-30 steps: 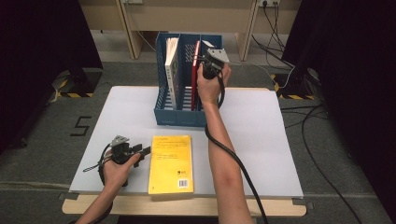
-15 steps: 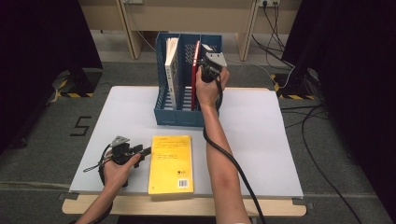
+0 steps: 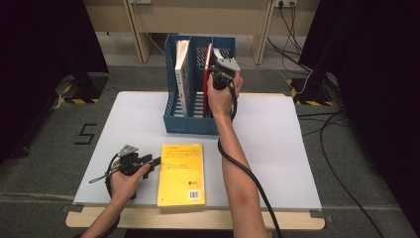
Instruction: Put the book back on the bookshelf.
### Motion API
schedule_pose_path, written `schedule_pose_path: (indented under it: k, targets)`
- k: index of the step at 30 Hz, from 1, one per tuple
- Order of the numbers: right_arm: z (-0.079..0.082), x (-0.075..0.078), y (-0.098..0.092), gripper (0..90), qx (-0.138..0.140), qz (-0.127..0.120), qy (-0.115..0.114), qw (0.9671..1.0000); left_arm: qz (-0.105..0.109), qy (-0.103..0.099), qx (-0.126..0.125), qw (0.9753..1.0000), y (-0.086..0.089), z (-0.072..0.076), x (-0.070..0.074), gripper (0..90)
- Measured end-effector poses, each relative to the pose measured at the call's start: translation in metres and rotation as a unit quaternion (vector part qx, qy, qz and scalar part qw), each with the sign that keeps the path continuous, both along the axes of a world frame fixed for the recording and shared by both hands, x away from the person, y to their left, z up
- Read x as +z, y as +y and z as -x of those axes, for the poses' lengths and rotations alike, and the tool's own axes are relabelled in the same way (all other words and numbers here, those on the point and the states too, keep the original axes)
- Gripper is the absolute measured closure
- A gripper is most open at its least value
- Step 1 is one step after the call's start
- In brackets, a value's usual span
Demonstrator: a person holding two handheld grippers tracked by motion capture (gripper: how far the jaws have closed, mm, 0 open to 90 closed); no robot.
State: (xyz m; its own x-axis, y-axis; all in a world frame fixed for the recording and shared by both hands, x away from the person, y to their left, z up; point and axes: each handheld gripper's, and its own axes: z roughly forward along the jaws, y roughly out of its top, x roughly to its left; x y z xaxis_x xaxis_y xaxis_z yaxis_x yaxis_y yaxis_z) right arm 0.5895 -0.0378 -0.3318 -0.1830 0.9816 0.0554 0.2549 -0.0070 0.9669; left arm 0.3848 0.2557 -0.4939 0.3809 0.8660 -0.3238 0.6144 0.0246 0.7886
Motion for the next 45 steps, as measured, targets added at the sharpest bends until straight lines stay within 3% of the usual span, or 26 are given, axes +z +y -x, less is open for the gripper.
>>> schedule_pose_path:
  k: [8,13,25,30,34,40,43,45]
  targets:
    - [0.021,0.0,-0.004,73.0,0.022,0.006,0.033,0.9992,-0.002,0.001,-0.002,1.0,-0.001,0.0,0.0,49.7]
    - [0.036,-0.004,-0.004,72.6,0.028,0.013,0.04,0.9987,-0.002,-0.001,-0.002,1.0,-0.001,0.001,0.001,49.6]
    - [0.057,-0.007,-0.008,69.0,0.038,0.006,0.073,0.9966,0.0,-0.002,-0.003,1.0,-0.002,0.002,0.001,49.4]
    - [0.061,-0.004,-0.011,63.0,0.043,-0.006,0.085,0.9955,0.0,-0.001,-0.002,1.0,-0.001,0.003,0.001,49.1]
    - [0.063,-0.003,-0.01,54.7,0.034,0.001,0.098,0.9946,-0.001,0.0,-0.003,1.0,-0.001,0.002,0.001,49.0]
    - [0.063,-0.007,-0.012,57.3,0.027,-0.019,0.13,0.991,0.0,0.0,-0.001,1.0,-0.001,0.003,0.001,49.0]
    - [0.064,-0.006,-0.014,57.9,0.022,-0.027,0.132,0.9907,0.0,0.001,-0.002,1.0,-0.001,0.002,0.0,48.9]
    - [0.065,-0.003,-0.014,58.2,0.017,-0.019,0.114,0.9931,0.0,0.001,-0.002,1.0,-0.001,0.002,0.0,48.9]
